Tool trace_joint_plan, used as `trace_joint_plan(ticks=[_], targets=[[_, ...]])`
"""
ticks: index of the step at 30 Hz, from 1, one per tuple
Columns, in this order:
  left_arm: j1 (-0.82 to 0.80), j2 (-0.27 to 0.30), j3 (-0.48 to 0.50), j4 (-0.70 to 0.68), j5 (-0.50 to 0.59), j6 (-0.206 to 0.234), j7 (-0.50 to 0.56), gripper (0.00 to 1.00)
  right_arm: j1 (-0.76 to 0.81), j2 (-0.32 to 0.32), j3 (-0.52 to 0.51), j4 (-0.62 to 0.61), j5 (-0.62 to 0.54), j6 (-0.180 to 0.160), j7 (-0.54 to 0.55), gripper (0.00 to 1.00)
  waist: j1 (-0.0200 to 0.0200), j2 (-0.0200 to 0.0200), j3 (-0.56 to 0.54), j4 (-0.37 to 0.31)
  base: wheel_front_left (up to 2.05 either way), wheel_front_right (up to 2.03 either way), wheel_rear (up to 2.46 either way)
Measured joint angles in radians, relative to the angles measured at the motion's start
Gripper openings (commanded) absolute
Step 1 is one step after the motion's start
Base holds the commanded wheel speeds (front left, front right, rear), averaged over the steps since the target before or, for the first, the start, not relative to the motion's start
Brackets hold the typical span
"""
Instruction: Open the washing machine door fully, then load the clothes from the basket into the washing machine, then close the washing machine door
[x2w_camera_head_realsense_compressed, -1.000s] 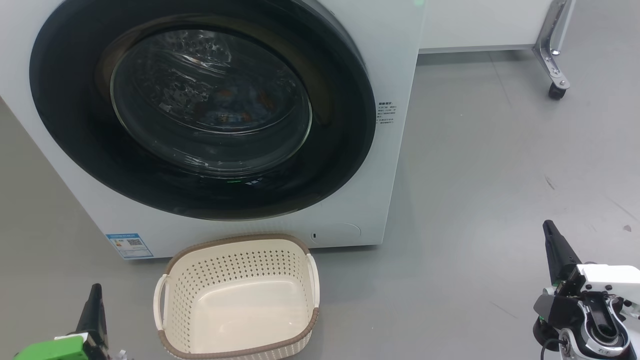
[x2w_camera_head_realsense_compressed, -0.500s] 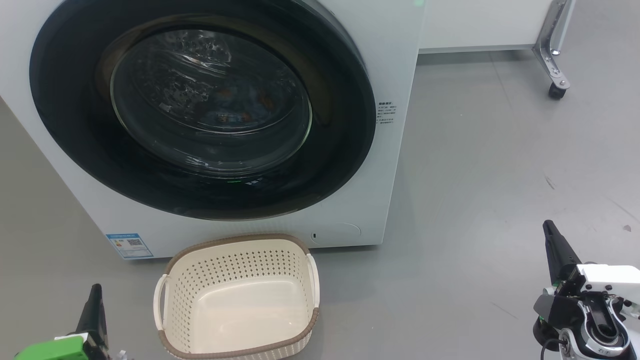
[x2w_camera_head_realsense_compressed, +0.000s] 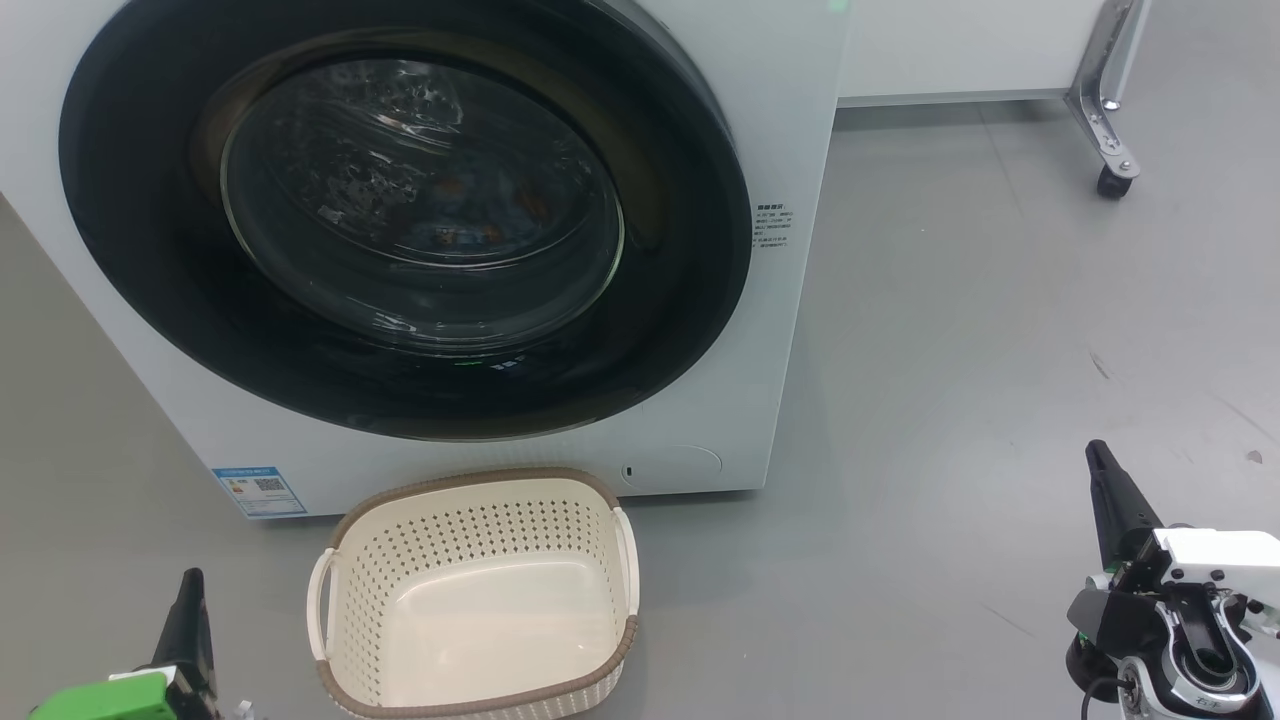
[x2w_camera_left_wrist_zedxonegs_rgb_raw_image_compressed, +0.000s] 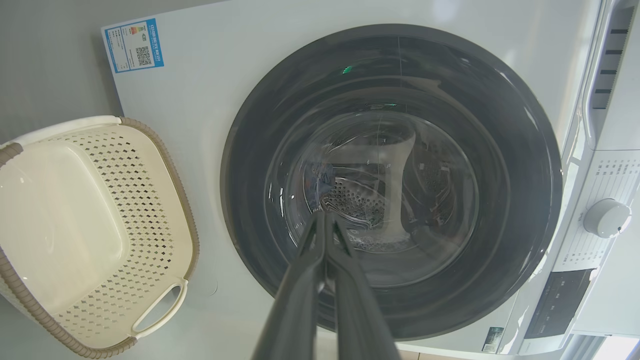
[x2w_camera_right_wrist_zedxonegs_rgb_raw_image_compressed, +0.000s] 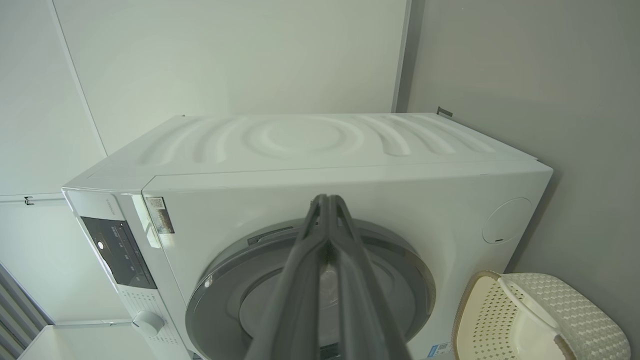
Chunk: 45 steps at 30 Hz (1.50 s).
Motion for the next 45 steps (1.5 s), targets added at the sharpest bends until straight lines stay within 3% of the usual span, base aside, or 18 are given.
trace_joint_plan(ticks=[45], targets=[[0.000,-0.001,0.001,0.002,0.000,0.000,0.000,0.00,0.000,0.000,0.000,0.000,0.000,0.000,0.000,0.00,0.0000,0.0000,0.000,0.000,0.00,0.00,0.00]])
